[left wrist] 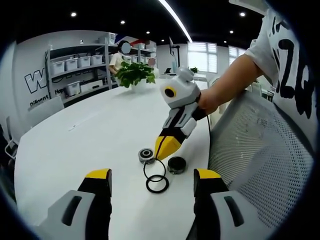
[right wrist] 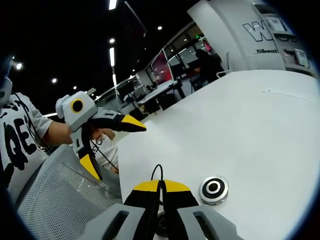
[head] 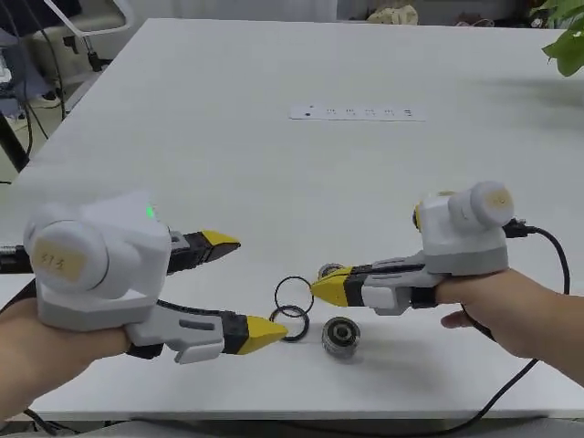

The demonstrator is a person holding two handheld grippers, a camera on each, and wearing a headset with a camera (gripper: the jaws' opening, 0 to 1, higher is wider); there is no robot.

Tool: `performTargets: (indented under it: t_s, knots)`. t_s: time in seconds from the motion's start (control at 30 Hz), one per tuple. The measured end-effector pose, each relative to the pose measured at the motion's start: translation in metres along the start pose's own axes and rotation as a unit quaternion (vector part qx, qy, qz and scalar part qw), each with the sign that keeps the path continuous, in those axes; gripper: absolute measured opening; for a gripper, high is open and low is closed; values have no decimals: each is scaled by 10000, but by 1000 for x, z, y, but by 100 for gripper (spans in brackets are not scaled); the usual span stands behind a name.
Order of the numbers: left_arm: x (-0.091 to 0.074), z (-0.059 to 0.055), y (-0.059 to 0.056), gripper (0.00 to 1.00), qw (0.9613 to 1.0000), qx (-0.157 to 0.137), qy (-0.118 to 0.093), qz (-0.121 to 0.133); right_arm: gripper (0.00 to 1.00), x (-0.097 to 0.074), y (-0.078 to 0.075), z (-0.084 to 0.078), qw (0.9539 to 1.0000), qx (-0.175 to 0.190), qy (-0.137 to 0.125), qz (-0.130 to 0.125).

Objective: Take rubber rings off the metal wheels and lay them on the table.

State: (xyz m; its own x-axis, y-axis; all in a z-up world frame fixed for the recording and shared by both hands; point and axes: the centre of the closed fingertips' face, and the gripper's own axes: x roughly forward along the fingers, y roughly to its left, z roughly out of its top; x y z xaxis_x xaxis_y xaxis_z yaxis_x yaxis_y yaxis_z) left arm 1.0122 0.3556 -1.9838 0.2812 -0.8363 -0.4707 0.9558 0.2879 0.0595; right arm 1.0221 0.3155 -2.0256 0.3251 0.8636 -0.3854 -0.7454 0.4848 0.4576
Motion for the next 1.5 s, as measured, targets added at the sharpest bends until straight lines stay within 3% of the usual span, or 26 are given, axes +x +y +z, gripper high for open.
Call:
performTargets:
  t_s: [0.3,0.7,1.5]
  knots:
    - [-5,-3,1,67,10000,3,11,38,0,9,1,-10,9997,59,213,56]
    - [-10,-7,-3,69,10000,-61,25,48,0,13,-5,-22,9989,104,464,-47]
    - [-12,-13,-2,69,9998,-152,93,81,0,17,-16,-31,9975,198,628,-274]
